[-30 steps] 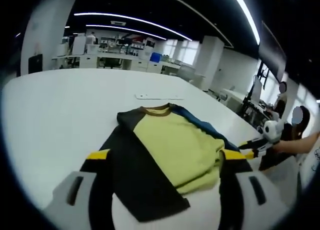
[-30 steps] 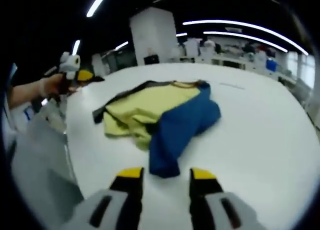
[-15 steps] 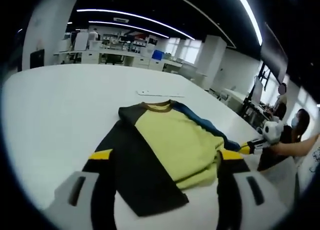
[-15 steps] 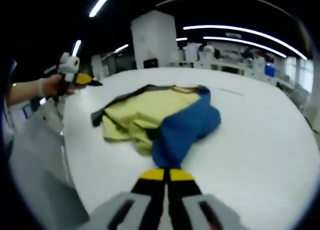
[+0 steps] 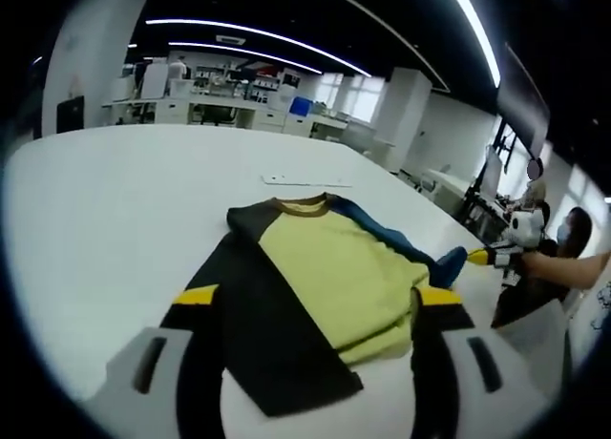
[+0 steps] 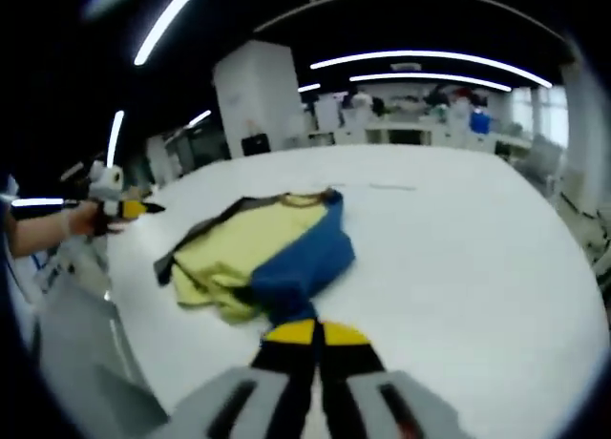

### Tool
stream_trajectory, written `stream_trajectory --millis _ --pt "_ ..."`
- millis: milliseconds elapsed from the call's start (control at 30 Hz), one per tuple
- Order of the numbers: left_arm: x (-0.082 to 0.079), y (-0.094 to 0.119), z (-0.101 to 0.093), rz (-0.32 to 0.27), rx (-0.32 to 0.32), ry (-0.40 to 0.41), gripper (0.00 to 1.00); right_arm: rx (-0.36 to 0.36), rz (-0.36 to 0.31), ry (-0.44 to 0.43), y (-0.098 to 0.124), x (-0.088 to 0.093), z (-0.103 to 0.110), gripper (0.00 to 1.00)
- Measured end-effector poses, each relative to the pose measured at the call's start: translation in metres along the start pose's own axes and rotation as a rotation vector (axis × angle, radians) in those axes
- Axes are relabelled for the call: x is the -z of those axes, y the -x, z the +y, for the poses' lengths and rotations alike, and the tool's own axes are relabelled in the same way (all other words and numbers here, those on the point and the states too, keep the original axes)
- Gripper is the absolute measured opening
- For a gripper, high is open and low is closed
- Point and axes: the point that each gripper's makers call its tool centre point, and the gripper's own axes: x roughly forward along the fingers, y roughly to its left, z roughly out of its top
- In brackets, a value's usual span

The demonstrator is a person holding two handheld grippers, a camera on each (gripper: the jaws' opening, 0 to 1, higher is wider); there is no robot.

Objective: Fold the garment on the visible template until the final outline fits inside the template.

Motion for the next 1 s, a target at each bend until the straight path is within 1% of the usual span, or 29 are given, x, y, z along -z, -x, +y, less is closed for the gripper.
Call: stream_trajectory --millis 67,200,233,333,467,600,700,800,900,1000 --pt "0.0 -0.001 0.0 0.003 0.003 0.0 0.77 0.014 0.003 -0.024 0.005 -0.003 -0.011 0.0" --pt "0.001 -0.002 0.0 0.005 0.003 0.001 0.77 0.054 0.009 -0.029 0.014 -0.008 -0.032 0.0" --pt "0.001 -0.003 0.0 0.006 0.002 0.002 0.77 0.057 0.009 -0.03 0.015 -0.008 -0.034 0.0" --pt "0.003 -0.004 0.002 0.012 0.0 0.003 0.77 0.095 0.027 -0.028 0.019 -0.008 -0.051 0.0" --pt "0.004 -0.006 0.002 0.018 0.0 0.007 0.76 0.126 0.049 -0.05 0.021 -0.007 -0.069 0.0" --pt "0.005 -0.008 0.003 0.022 -0.001 0.009 0.76 0.157 0.058 -0.046 0.022 -0.013 -0.096 0.0" --pt "0.005 -0.01 0.004 0.026 -0.004 0.013 0.76 0.192 0.072 -0.06 0.022 -0.016 -0.116 0.0" --pt "0.005 -0.013 0.007 0.03 -0.006 0.016 0.76 0.21 0.078 -0.082 0.021 -0.019 -0.13 0.0" --pt "0.005 -0.015 0.01 0.034 -0.008 0.016 0.76 0.247 0.094 -0.08 0.021 -0.022 -0.146 0.0" --pt "0.007 -0.017 0.012 0.041 -0.012 0.018 0.76 0.263 0.109 -0.078 0.018 -0.026 -0.159 0.0"
